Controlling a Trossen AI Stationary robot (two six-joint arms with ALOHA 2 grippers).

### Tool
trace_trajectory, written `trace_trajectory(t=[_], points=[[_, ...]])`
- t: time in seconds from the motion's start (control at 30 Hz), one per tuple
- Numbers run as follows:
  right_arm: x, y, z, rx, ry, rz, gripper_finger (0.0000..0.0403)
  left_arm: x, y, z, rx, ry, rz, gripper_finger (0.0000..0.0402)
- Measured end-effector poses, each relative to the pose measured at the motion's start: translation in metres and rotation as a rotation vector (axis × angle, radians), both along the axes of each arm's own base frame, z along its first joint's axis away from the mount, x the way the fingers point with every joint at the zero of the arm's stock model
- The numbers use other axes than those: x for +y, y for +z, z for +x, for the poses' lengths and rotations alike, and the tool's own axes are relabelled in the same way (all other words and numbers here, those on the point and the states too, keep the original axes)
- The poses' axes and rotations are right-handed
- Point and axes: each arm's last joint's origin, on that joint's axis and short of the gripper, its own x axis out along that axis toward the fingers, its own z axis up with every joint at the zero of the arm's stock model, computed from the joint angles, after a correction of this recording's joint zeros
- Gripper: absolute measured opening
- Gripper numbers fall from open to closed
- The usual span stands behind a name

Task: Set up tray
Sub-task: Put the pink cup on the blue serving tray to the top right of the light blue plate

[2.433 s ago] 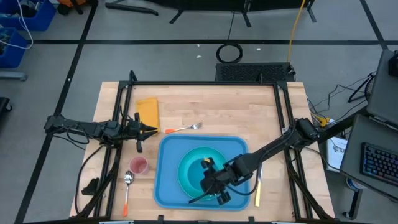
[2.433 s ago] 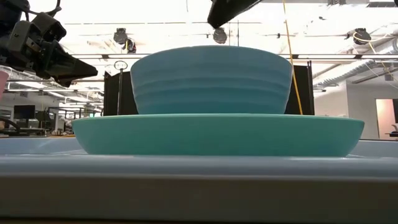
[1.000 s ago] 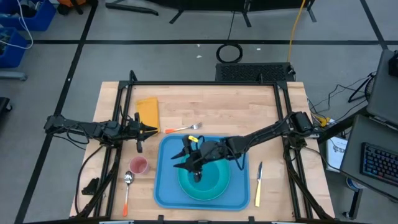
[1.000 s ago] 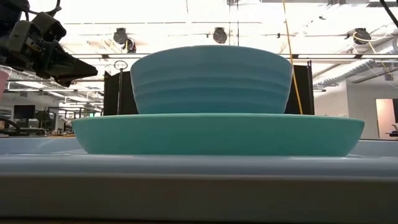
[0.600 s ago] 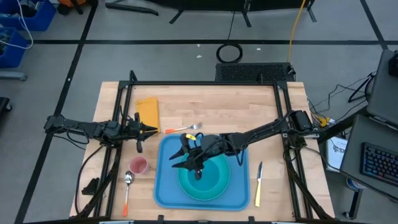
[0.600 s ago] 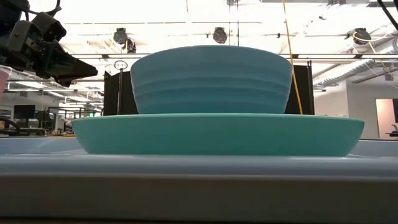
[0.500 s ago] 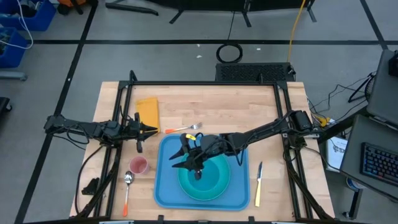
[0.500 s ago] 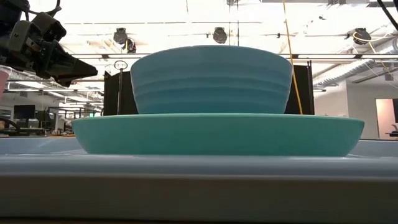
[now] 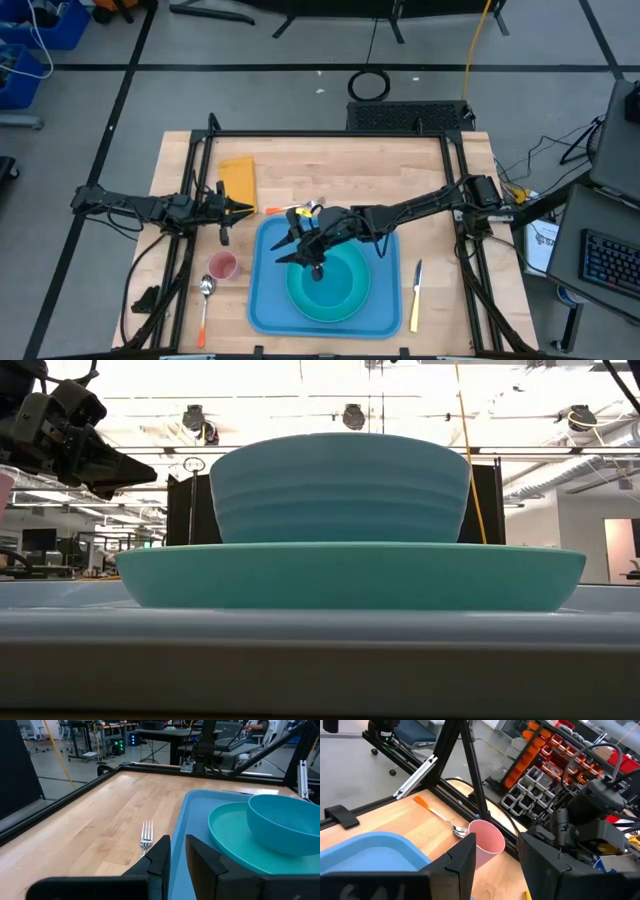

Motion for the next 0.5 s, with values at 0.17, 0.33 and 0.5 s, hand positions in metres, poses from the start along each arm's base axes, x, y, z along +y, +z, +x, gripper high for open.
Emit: trace_trajectory(t=[0.17,0.33,0.5], points=[[0.001,0.002,0.01,0.021,0.0,-0.009,0.0137,0.0,0.0,0.0,0.0,0.0,0.0,0.0063],[0.0,-0.004,0.033,0.12,-0.006,-0.043,0.0137,0.0,0.0,0.0,0.001,0.0,0.0,0.0063],[-0.006,0.002,0.052,0.212,-0.011,-0.036,0.0137,0.0,0.0,0.0,0.0,0.0,0.0,0.0063]])
